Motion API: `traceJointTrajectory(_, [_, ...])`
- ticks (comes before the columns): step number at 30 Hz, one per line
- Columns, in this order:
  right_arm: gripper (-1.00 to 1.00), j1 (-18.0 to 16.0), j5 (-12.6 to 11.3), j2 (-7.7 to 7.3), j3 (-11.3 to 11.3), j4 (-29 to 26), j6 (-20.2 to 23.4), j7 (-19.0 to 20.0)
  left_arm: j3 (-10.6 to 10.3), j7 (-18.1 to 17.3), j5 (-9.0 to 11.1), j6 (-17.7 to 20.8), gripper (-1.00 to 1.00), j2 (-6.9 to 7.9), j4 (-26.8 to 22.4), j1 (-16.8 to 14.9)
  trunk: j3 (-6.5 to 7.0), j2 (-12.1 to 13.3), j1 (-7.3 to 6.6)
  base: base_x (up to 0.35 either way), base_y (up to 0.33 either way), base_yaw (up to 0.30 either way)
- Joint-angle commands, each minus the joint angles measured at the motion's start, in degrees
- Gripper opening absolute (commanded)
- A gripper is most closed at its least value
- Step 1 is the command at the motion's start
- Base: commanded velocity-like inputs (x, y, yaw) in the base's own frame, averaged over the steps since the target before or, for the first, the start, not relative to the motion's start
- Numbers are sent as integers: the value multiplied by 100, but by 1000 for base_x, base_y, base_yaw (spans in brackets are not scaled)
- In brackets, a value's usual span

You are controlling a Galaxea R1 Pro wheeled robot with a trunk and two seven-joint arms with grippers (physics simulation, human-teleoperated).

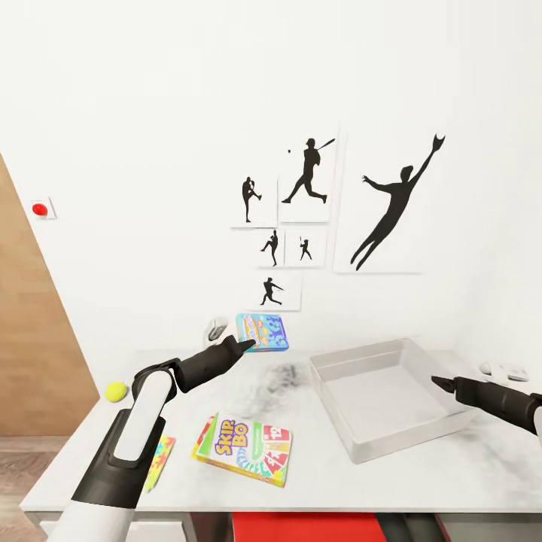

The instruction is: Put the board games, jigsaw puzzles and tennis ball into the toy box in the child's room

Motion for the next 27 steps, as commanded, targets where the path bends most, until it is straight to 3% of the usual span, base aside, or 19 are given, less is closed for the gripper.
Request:
traceJointTrajectory(1, [100,-6,-49,-1,-6,-3,36,-18,5,4,11,24,-100,-3,-3,-5,-11,-10,3,0,0,0])
traceJointTrajectory(27, [100,-8,-88,-30,-15,-4,36,-18,-43,9,47,77,-100,-46,69,-55,-11,-10,3,0,0,0])
